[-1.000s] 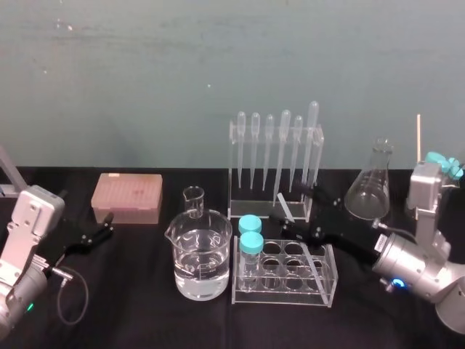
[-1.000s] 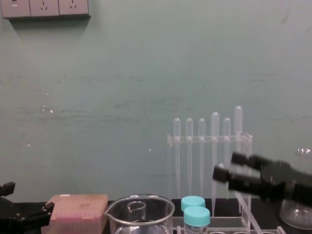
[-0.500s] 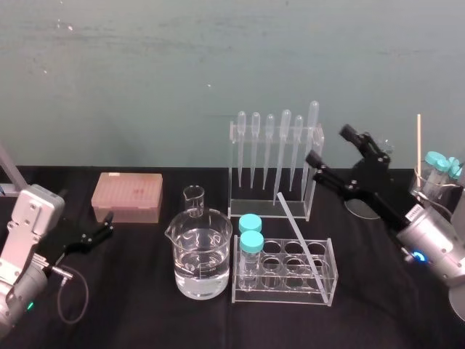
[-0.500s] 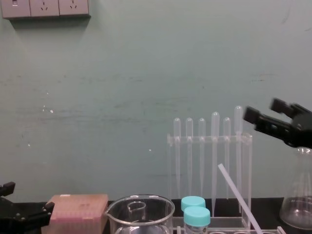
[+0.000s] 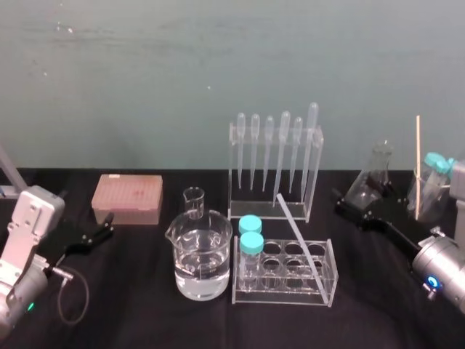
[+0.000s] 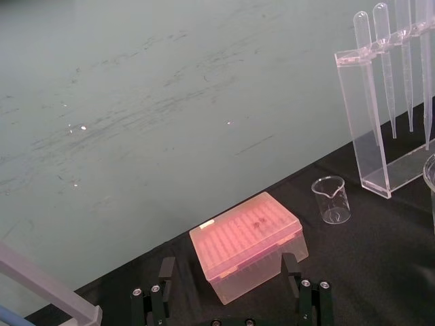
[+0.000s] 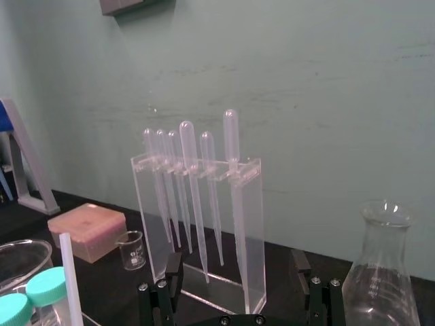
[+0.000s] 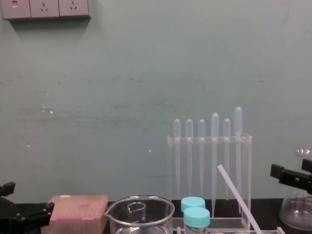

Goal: Pick up the stirring rod with one hand, then place it down.

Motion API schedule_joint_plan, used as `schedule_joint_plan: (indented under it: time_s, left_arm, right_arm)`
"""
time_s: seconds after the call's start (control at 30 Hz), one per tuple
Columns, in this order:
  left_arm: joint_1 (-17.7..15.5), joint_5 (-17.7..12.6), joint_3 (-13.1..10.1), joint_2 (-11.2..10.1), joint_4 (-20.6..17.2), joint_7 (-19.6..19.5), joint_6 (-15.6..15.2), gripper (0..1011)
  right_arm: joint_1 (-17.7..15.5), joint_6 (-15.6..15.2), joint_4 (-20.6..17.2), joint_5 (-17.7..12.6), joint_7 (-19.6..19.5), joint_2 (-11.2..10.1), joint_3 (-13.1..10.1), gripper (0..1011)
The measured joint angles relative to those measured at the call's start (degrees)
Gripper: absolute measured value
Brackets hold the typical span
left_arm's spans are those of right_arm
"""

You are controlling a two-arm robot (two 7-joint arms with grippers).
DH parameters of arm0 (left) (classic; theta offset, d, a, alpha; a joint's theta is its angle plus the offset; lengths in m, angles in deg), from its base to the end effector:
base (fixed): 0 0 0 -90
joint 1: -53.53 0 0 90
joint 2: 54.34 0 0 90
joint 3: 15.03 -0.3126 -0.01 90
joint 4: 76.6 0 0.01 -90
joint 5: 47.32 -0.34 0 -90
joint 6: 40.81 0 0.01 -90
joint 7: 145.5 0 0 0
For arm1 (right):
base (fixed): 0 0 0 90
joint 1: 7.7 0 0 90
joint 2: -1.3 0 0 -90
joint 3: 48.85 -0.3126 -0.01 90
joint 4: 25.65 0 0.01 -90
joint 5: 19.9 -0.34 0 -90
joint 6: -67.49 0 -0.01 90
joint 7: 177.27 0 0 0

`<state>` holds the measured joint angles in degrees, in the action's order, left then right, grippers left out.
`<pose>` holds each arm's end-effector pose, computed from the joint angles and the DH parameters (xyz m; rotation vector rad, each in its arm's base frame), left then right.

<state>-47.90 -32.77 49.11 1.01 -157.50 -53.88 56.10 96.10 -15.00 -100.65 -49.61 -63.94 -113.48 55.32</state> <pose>0.3913 0.0873 -0.3265 0.3045 -0.2851 1.2480 0.4232 -0.0963 -0.3172 0.0569 0.0031 -1.0617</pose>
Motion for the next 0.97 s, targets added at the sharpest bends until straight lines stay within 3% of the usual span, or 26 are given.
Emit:
schedule_joint_plan:
  time_s: [0.97]
  left_arm:
    - [0.0, 0.0, 0.0, 0.0, 0.0, 0.0, 0.0, 1000]
  right_arm:
    - [0.2, 1.3, 0.1, -0.2, 0.5, 0.1, 0.0, 1000]
